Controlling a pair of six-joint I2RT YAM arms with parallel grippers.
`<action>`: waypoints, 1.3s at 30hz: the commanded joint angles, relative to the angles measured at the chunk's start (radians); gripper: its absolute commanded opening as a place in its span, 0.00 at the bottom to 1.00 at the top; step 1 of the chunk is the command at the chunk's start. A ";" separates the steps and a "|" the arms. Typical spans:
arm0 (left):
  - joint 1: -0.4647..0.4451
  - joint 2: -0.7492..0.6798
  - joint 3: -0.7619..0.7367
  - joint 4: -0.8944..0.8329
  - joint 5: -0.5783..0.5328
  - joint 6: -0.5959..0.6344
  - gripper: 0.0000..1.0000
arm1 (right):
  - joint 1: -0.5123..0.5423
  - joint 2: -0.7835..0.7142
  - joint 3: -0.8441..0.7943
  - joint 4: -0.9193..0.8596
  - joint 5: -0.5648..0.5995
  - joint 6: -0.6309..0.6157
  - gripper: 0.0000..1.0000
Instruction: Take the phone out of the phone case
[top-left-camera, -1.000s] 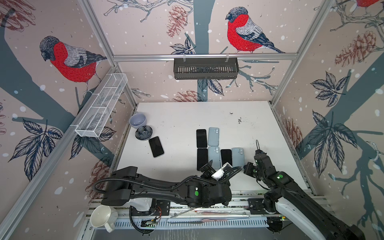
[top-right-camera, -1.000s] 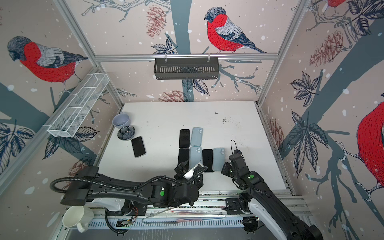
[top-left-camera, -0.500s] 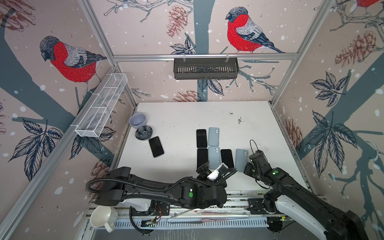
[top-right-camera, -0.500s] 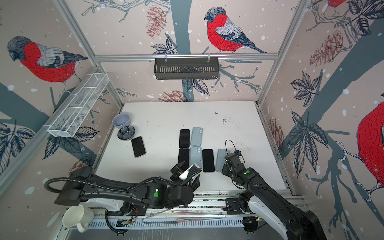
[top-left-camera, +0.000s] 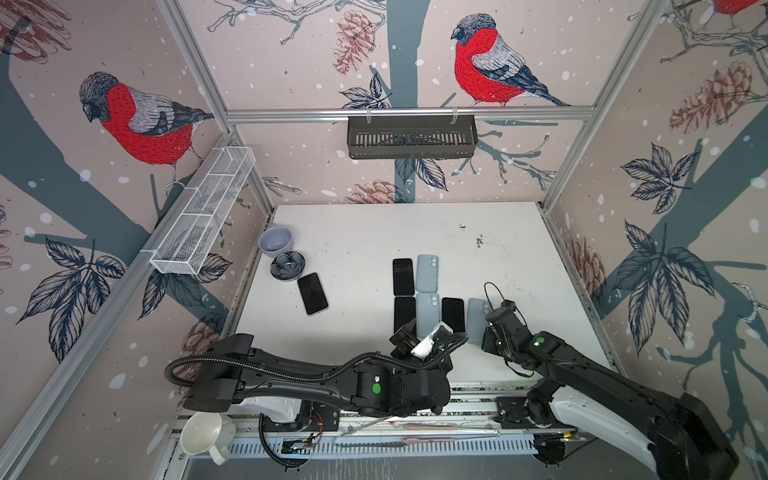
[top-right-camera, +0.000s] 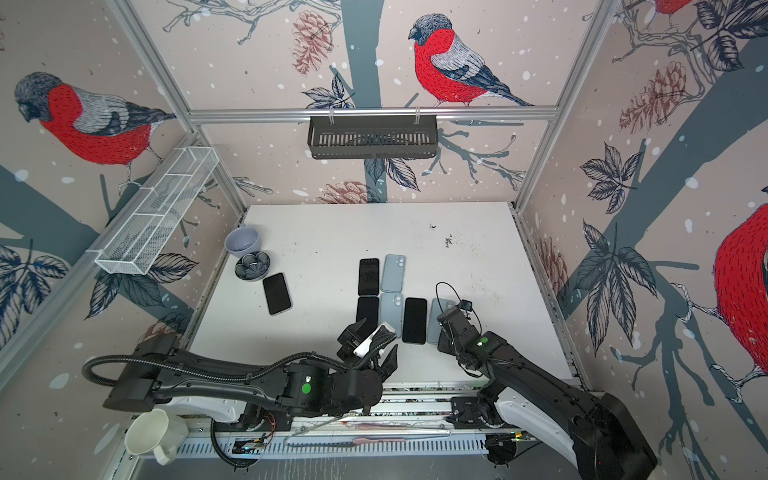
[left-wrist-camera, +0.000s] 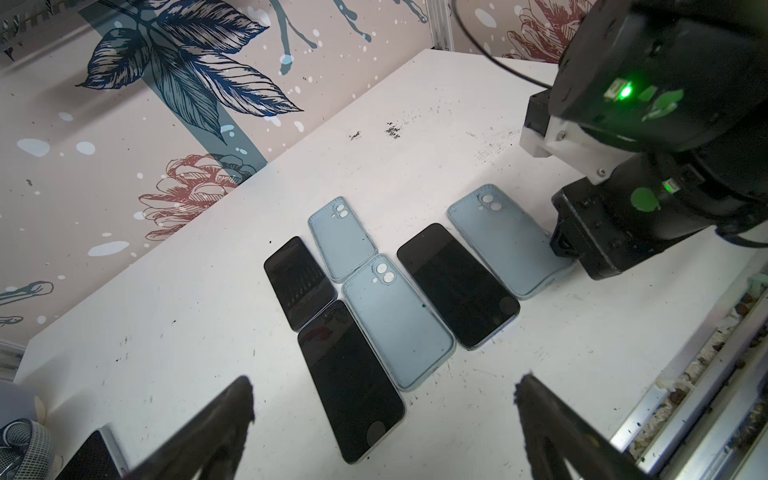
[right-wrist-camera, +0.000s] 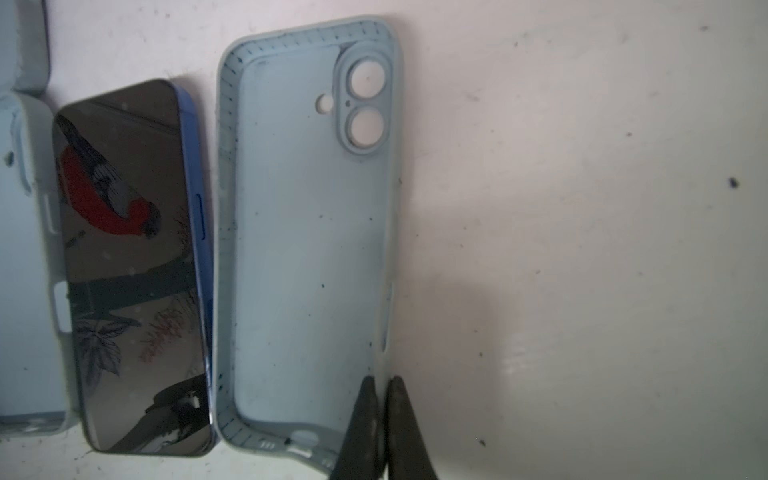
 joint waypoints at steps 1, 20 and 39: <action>-0.003 -0.005 0.000 0.013 -0.031 -0.020 0.97 | 0.077 0.076 0.061 -0.027 0.127 0.011 0.06; 0.064 -0.051 -0.013 -0.060 -0.043 -0.181 0.97 | 0.097 0.127 0.070 0.074 0.076 -0.078 0.13; 0.141 -0.152 -0.065 -0.133 0.002 -0.324 0.97 | 0.111 0.109 0.080 0.048 0.099 -0.062 0.61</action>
